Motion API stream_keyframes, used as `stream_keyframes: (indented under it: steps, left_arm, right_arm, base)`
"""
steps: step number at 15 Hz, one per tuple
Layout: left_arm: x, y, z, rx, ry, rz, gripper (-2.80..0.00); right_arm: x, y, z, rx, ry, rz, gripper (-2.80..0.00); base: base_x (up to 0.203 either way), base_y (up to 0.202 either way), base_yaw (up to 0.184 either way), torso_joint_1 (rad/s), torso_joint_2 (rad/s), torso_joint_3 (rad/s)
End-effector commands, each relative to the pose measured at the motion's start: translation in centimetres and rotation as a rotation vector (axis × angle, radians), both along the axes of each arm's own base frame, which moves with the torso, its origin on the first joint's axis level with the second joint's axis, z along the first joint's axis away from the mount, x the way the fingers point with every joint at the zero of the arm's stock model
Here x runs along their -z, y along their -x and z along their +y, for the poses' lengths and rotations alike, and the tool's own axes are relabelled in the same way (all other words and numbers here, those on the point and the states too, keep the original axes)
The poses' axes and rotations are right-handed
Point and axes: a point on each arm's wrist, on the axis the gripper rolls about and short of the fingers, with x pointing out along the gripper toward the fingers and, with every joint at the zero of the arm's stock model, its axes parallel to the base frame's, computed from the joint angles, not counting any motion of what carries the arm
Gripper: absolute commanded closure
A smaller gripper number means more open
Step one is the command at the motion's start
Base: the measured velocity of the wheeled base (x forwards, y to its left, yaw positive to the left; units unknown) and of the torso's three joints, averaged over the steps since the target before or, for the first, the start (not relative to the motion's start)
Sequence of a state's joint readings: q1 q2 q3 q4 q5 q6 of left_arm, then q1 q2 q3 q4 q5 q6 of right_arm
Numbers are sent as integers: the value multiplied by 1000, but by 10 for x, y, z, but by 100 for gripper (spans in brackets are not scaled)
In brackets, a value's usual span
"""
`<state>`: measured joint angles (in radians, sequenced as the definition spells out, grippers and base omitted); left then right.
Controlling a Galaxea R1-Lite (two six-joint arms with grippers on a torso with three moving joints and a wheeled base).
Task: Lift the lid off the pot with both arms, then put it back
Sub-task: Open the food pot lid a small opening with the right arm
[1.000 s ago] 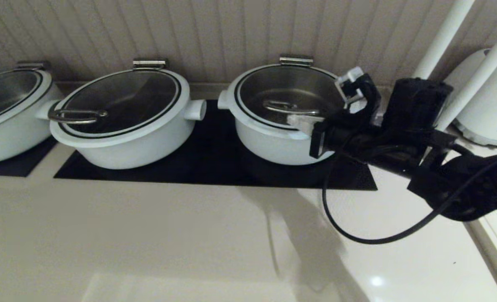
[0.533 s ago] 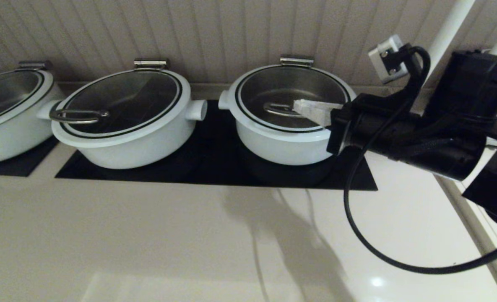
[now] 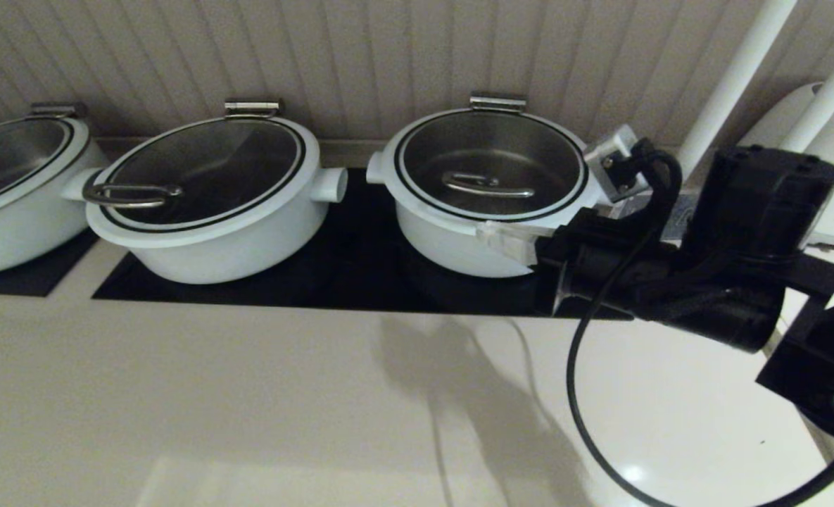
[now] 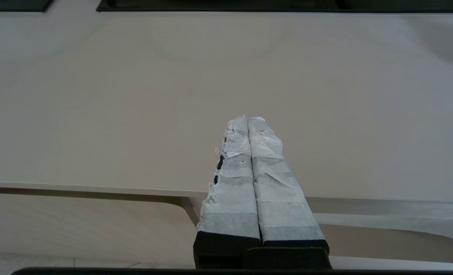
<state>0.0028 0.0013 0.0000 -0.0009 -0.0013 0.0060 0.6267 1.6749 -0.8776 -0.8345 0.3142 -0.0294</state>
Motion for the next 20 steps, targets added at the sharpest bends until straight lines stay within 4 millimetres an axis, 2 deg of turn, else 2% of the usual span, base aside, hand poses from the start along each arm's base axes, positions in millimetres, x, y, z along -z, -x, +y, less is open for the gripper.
stream_keyframes:
  steps: [1, 4, 9, 13, 17, 20]
  left_arm:
    - [0, 0, 0, 0, 0, 0, 0]
    - [0, 0, 0, 0, 0, 0, 0]
    - [0, 0, 0, 0, 0, 0, 0]
    - [0, 0, 0, 0, 0, 0, 0]
    - [0, 0, 0, 0, 0, 0, 0]
    - [0, 0, 0, 0, 0, 0, 0]
  right_arm:
    - [12, -12, 6, 7, 19, 23, 0]
    - [24, -28, 5, 39, 39, 49, 0]
    - [24, -59, -6, 118, 27, 35, 0]
    - [24, -69, -16, 153, 23, 30, 0]
    - [18, -81, -11, 167, -12, -27, 0]
    - [15, -84, -9, 169, -21, -40, 0]
  base:
    - [0, 0, 0, 0, 0, 0]
    - [0, 0, 0, 0, 0, 0]
    - [0, 0, 0, 0, 0, 0]
    - [0, 0, 0, 0, 0, 0]
    - [0, 0, 0, 0, 0, 0]
    - [0, 0, 0, 0, 0, 0]
